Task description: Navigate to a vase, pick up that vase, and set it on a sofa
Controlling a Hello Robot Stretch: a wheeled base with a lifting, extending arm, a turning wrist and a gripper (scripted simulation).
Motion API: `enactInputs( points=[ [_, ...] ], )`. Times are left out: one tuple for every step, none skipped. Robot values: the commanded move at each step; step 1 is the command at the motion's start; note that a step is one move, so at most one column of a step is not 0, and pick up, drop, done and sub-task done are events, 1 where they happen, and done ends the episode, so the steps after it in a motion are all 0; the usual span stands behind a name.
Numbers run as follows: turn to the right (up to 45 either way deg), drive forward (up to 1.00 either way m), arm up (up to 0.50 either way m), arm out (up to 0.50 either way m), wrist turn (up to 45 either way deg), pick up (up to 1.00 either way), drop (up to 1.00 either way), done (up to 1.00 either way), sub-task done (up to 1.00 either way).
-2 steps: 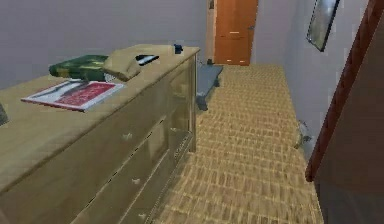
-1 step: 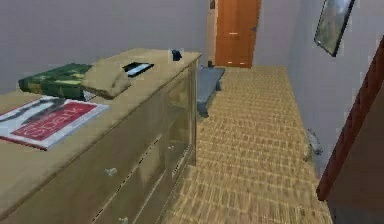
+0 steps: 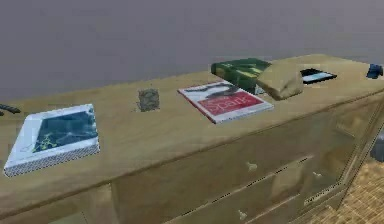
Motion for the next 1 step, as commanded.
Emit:
enactInputs(
  points=[
    [-45.0, 0.0, 0.0, 0.0, 0.0, 0.0, 0.0, 0.0, 0.0]
  ],
)
